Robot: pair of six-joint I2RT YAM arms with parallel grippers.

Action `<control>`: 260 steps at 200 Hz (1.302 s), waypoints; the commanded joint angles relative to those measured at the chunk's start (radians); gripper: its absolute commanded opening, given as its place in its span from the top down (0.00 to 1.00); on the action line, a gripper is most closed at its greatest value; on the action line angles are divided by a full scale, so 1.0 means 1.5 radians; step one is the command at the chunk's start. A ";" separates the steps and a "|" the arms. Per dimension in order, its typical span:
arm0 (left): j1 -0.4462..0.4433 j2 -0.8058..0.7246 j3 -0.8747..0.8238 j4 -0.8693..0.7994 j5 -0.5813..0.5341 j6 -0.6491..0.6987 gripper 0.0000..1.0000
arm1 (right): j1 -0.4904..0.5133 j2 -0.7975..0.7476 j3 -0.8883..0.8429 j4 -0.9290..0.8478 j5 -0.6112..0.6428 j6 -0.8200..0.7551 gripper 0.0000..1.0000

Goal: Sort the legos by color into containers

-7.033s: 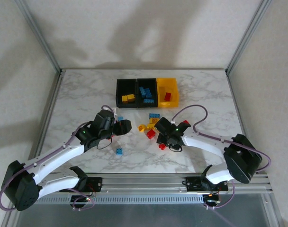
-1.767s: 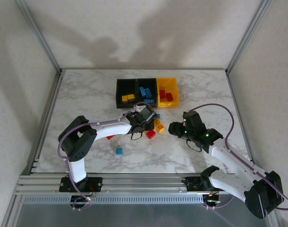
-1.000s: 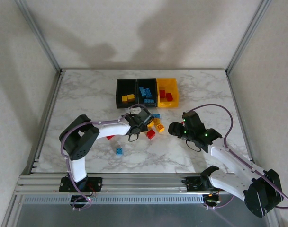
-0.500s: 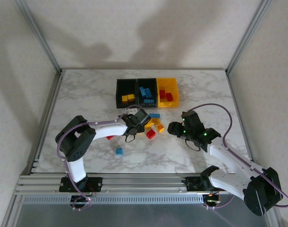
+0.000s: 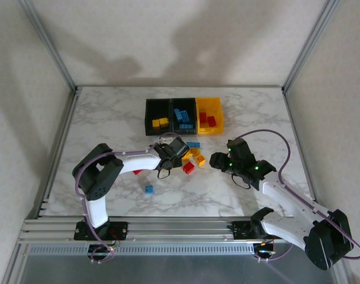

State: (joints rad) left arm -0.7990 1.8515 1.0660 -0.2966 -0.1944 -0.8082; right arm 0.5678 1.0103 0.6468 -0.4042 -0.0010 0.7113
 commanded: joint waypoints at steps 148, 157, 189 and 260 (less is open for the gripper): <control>0.023 -0.097 0.017 -0.070 -0.036 0.049 0.66 | 0.020 -0.031 -0.003 0.073 -0.106 -0.034 0.41; 0.029 -0.104 0.024 -0.078 -0.038 0.054 0.66 | 0.025 -0.032 -0.001 0.082 -0.111 -0.034 0.41; 0.063 -0.125 0.060 -0.098 -0.044 0.082 0.66 | 0.030 -0.024 0.009 0.098 -0.116 -0.035 0.41; 0.171 -0.050 0.211 -0.120 -0.040 0.148 0.66 | 0.039 0.025 0.025 0.131 -0.129 -0.038 0.41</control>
State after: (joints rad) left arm -0.5793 1.7153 1.2900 -0.4355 -0.2359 -0.6533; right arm 0.6144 1.0325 0.6487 -0.2451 -0.1753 0.6685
